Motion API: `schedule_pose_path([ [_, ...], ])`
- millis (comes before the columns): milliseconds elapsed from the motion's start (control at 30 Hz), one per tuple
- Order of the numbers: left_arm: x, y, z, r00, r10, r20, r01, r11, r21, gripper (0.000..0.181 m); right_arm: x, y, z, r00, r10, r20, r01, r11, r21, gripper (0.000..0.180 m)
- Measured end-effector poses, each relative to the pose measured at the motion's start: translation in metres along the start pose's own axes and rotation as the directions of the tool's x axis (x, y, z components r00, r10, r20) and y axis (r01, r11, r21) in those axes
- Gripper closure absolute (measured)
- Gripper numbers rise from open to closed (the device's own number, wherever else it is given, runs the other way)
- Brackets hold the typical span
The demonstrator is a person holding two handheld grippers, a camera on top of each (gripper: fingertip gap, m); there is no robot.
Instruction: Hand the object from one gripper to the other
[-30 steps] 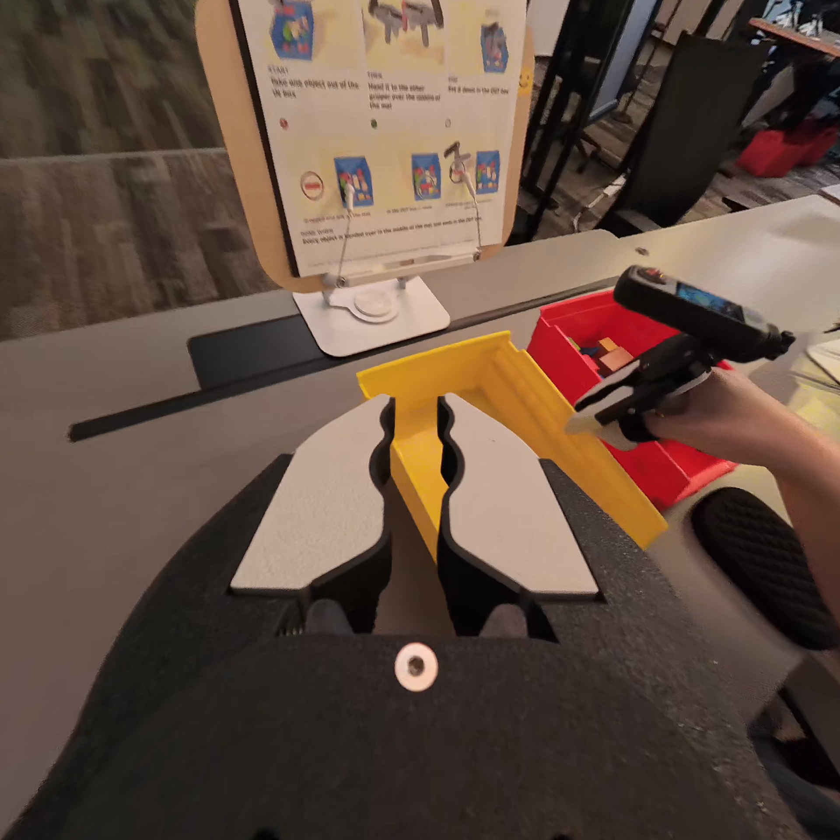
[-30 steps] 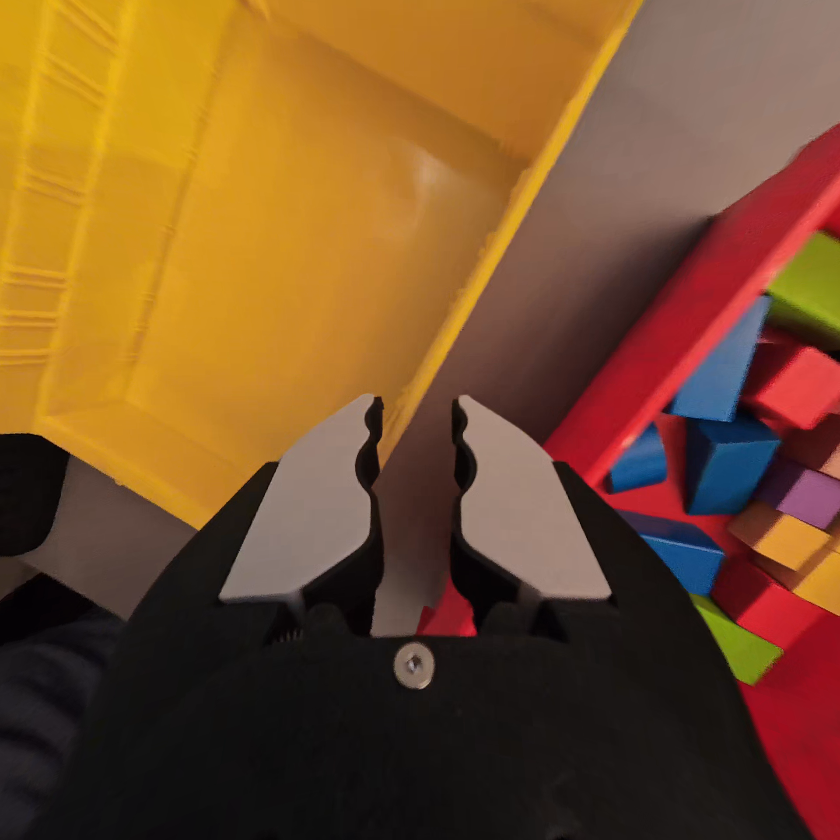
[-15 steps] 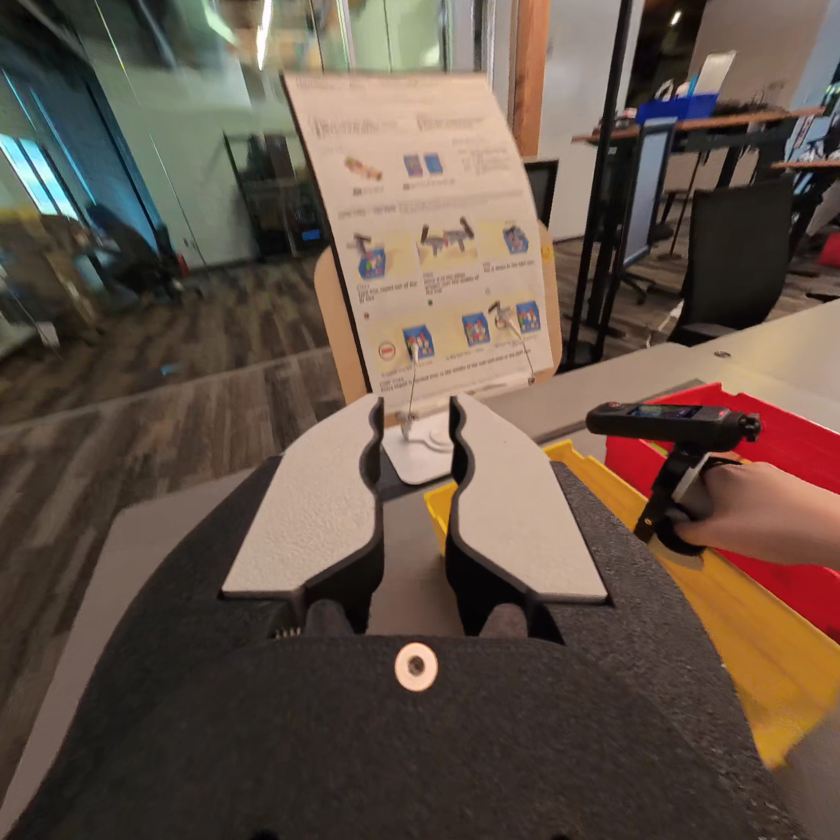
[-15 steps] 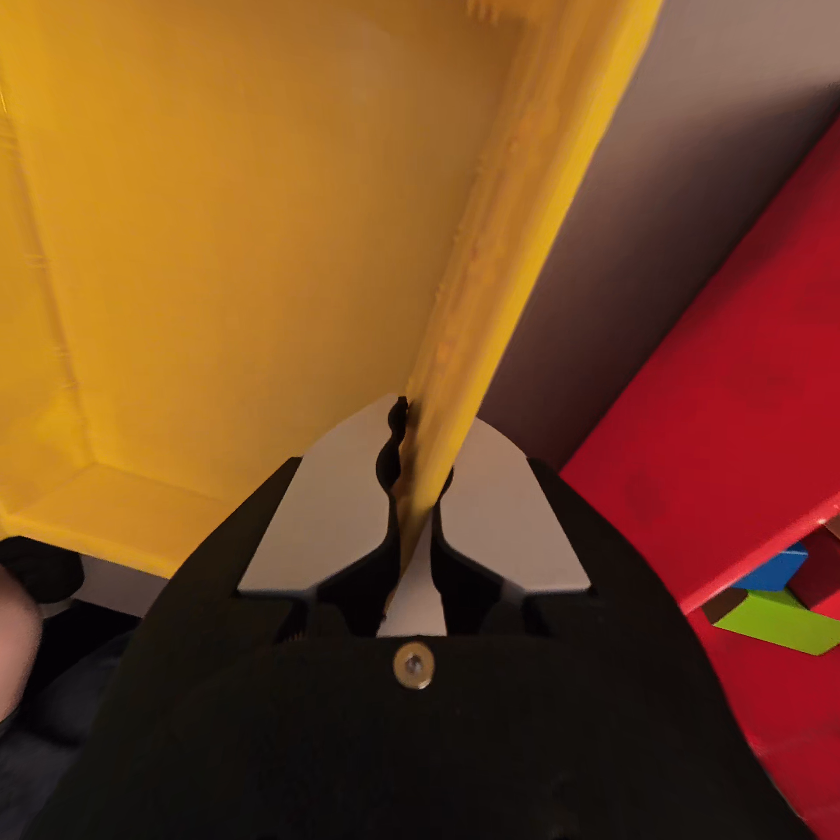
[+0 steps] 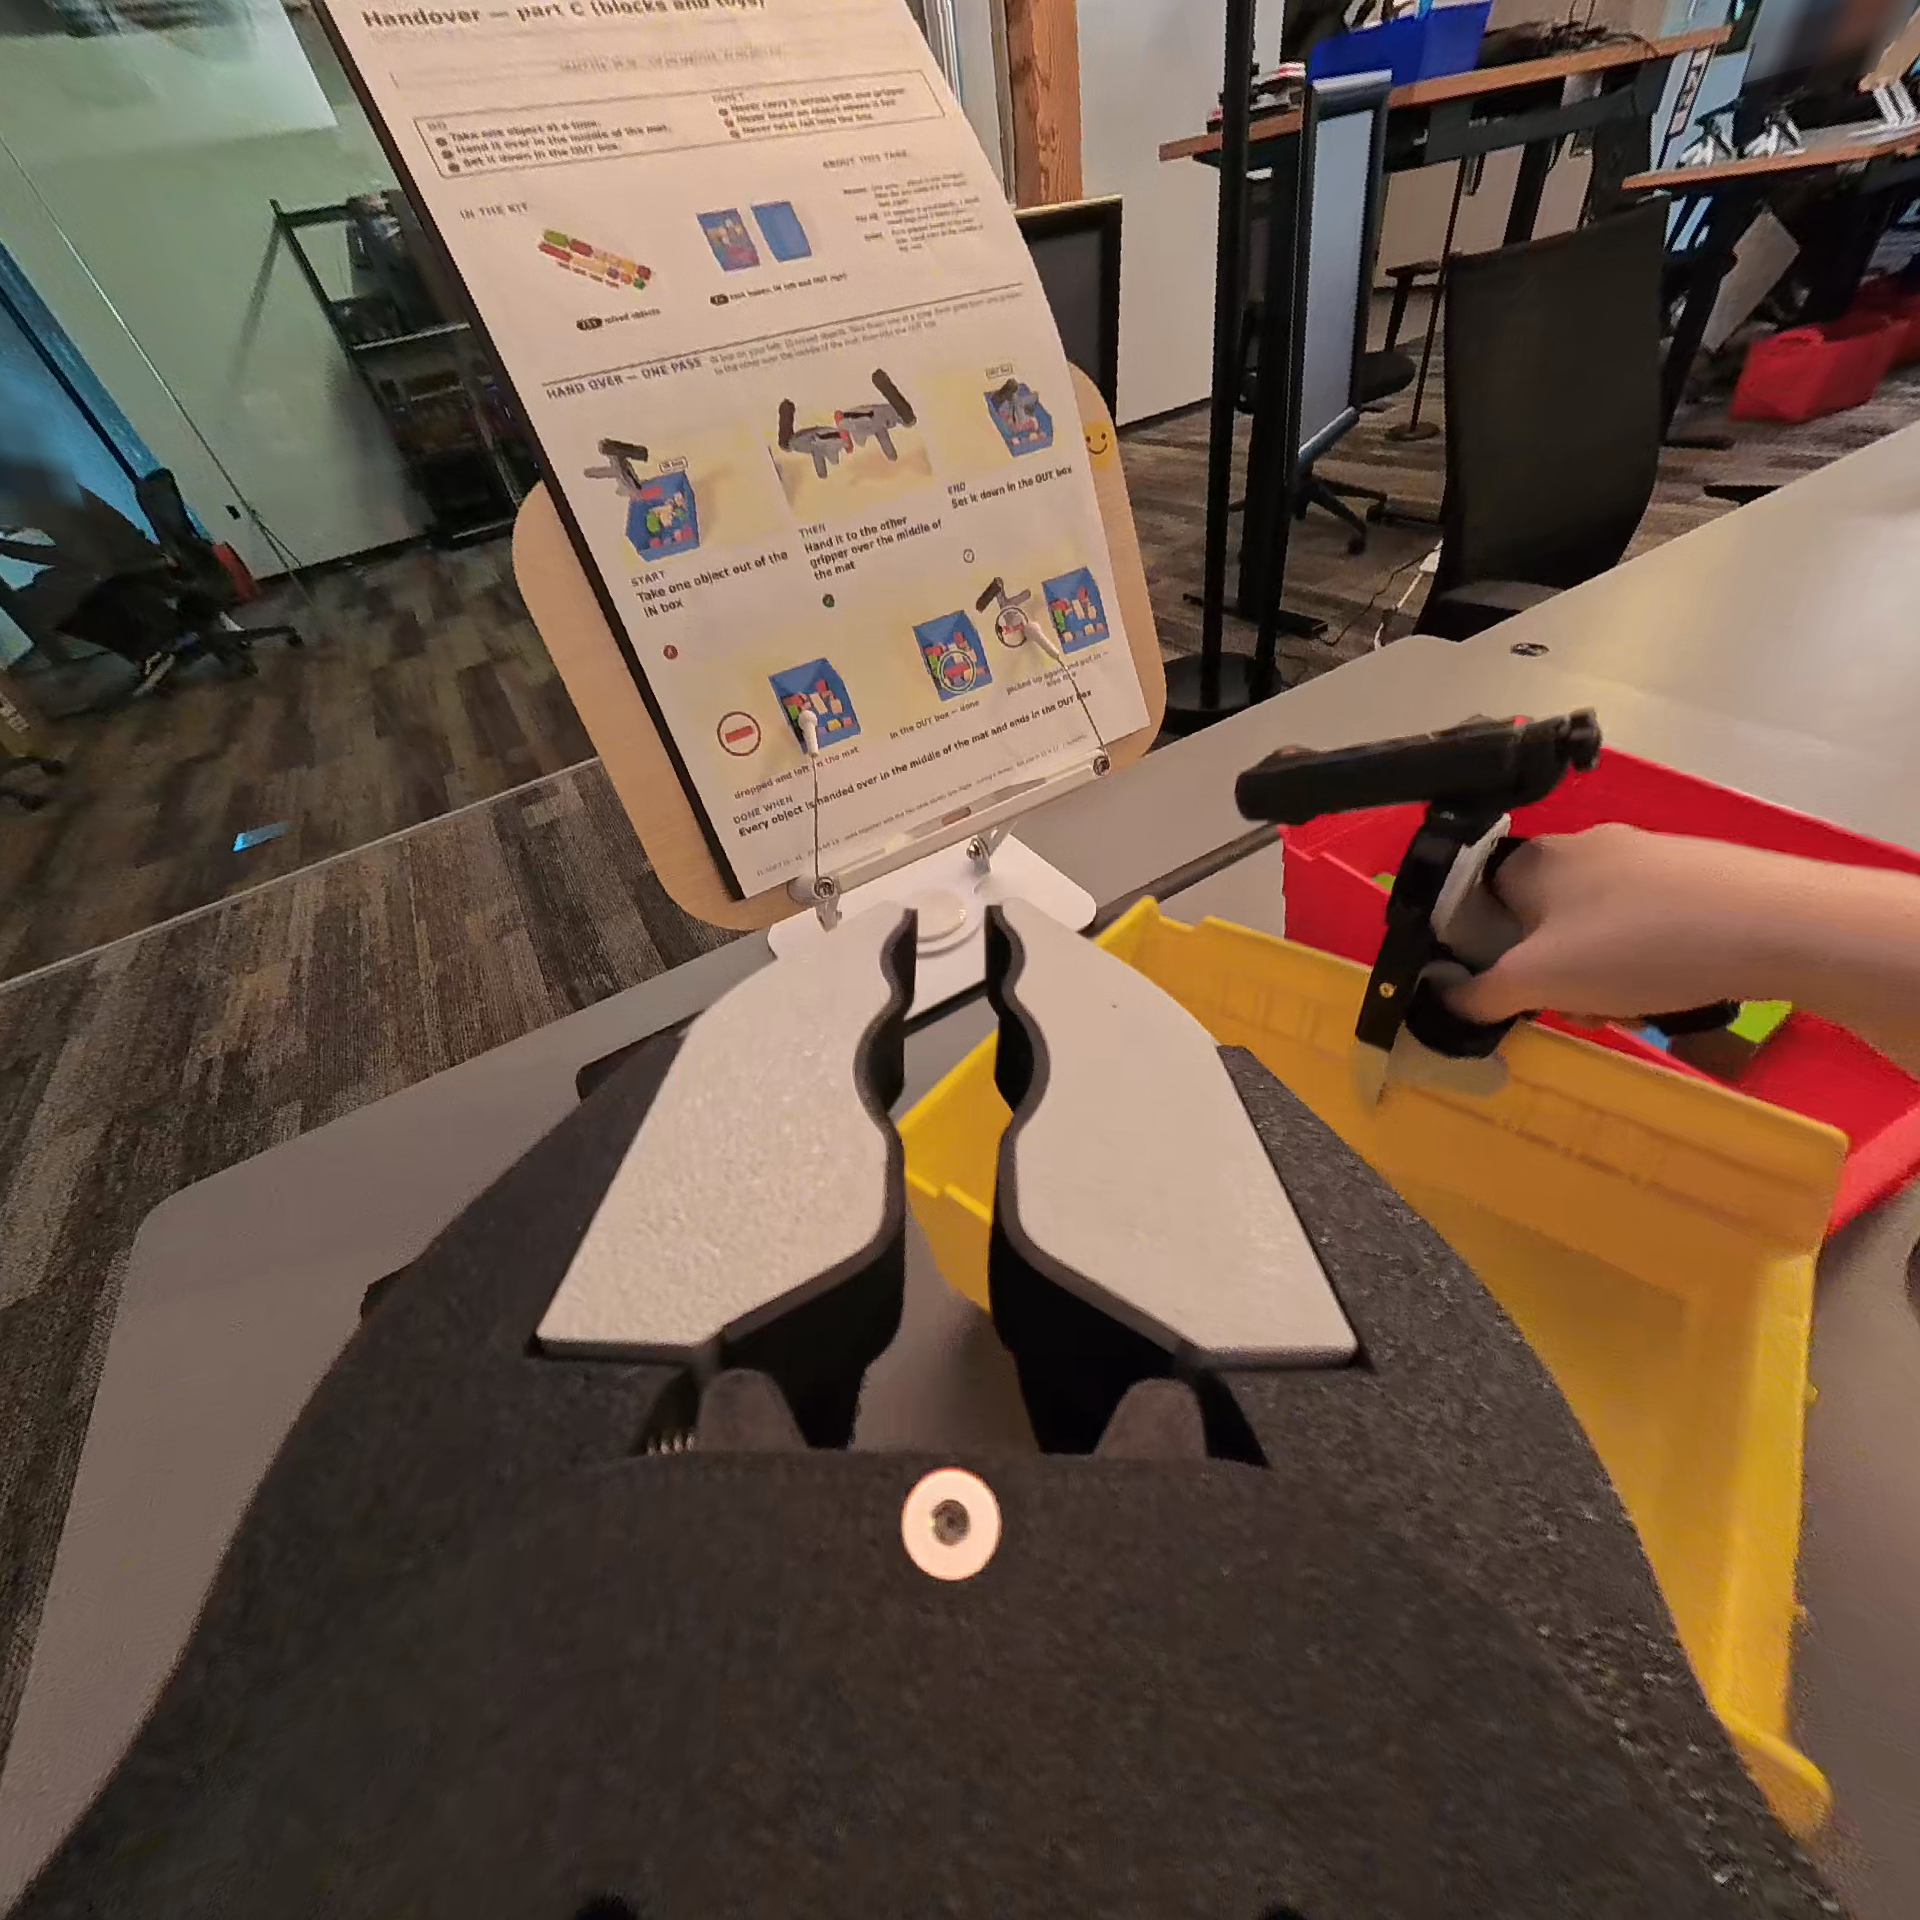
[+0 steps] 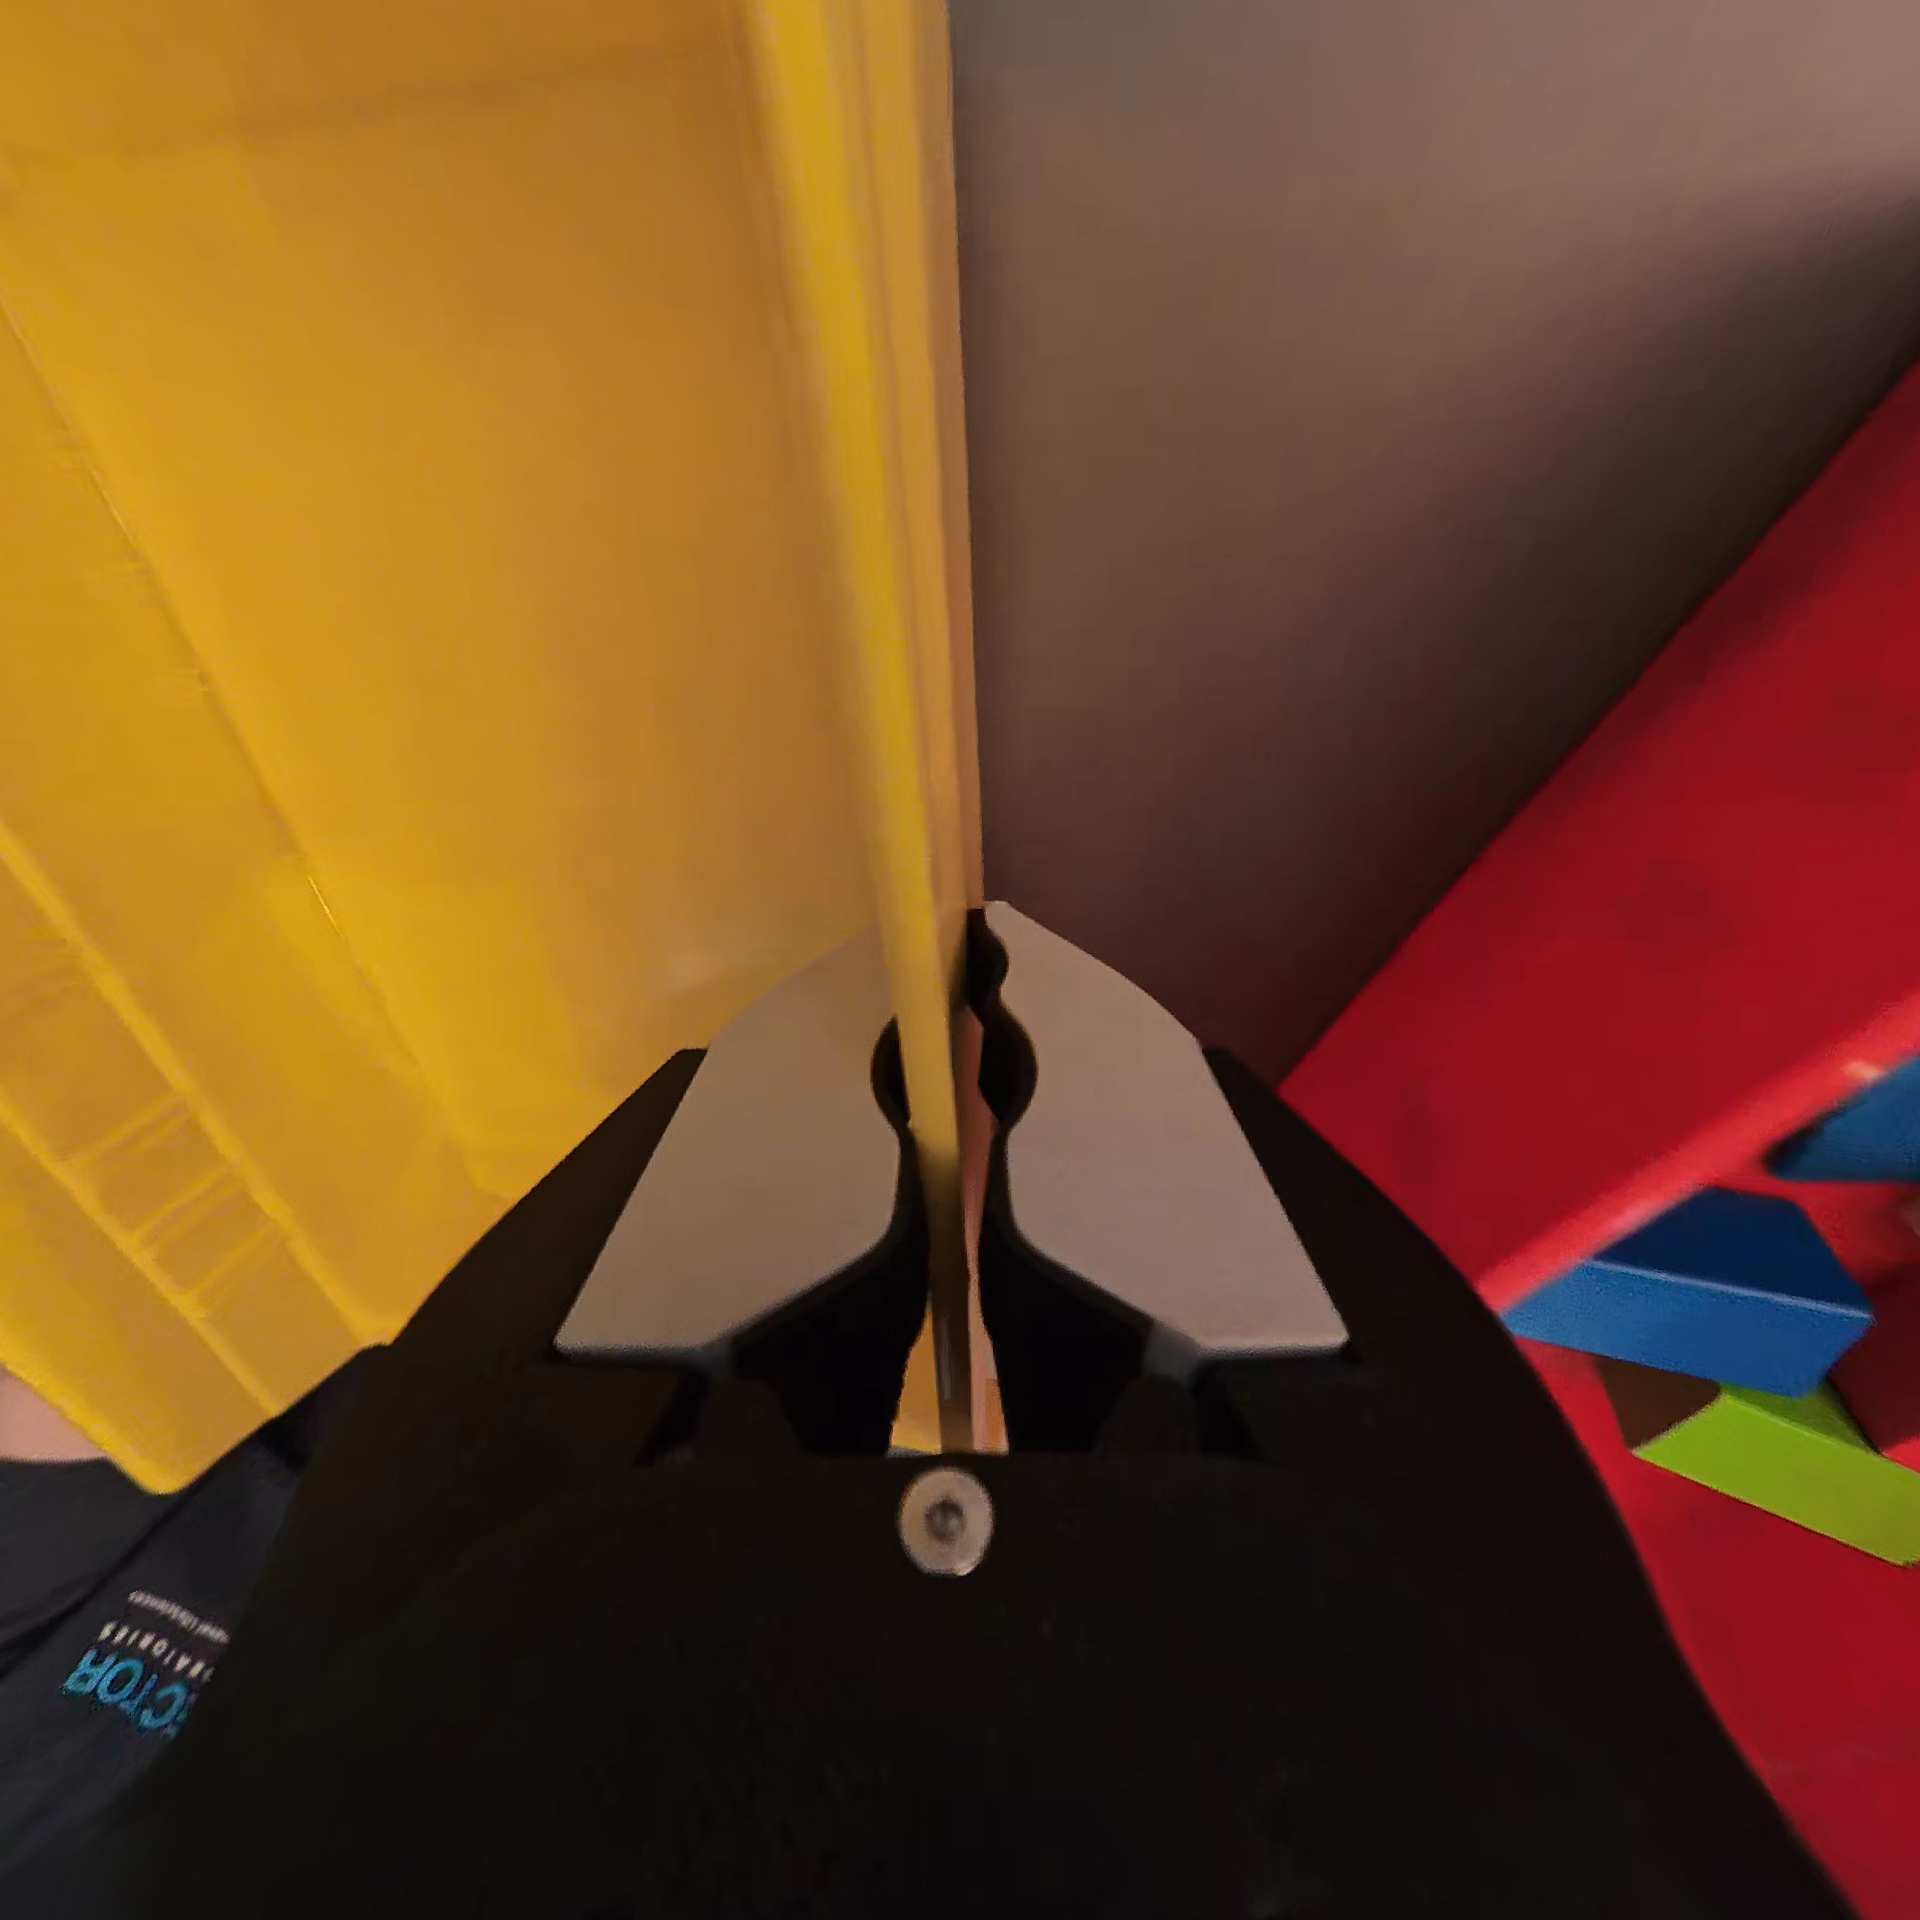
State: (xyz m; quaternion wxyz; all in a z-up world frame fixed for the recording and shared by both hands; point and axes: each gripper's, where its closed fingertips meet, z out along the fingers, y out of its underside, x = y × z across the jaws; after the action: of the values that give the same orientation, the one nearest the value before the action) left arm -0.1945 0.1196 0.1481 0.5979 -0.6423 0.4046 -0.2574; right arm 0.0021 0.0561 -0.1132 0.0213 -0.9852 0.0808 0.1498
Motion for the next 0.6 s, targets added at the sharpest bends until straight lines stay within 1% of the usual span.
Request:
schedule_pose_path([
  [100, 0.001, 0.001, 0.0, 1.0, -0.004, -0.002, 0.004, 1.0, -0.008, 0.169, 0.003, -0.004, -0.019, 1.0, -0.017, -0.01, 0.017, 1.0, 0.02, 0.174],
  [200, 0.005, -0.001, 0.0, 1.0, -0.002, -0.009, 0.002, 1.0, -0.001, 0.169, 0.007, -0.006, -0.048, 1.0, -0.024, -0.009, 0.024, 0.999, 0.027, 0.174],
  [267, 0.009, -0.001, 0.002, 1.0, -0.014, -0.022, 0.014, 1.0, 0.003, 0.166, 0.012, -0.006, -0.075, 1.0, -0.026, -0.002, 0.026, 0.999, 0.038, 0.174],
  [333, 0.012, 0.002, 0.006, 0.998, -0.042, -0.036, 0.042, 0.999, -0.017, 0.159, 0.017, -0.003, -0.106, 0.999, -0.034, 0.027, 0.033, 0.998, 0.046, 0.174],
  [433, 0.016, 0.008, 0.014, 0.995, -0.083, -0.063, 0.08, 0.996, -0.043, 0.152, 0.037, 0.005, -0.158, 0.999, -0.017, 0.042, 0.013, 0.996, 0.089, 0.174],
  [600, 0.047, 0.016, 0.034, 0.972, -0.138, -0.188, 0.124, 0.989, -0.085, 0.148, 0.088, 0.035, -0.222, 0.999, 0.042, 0.015, -0.043, 0.992, 0.121, 0.175],
])
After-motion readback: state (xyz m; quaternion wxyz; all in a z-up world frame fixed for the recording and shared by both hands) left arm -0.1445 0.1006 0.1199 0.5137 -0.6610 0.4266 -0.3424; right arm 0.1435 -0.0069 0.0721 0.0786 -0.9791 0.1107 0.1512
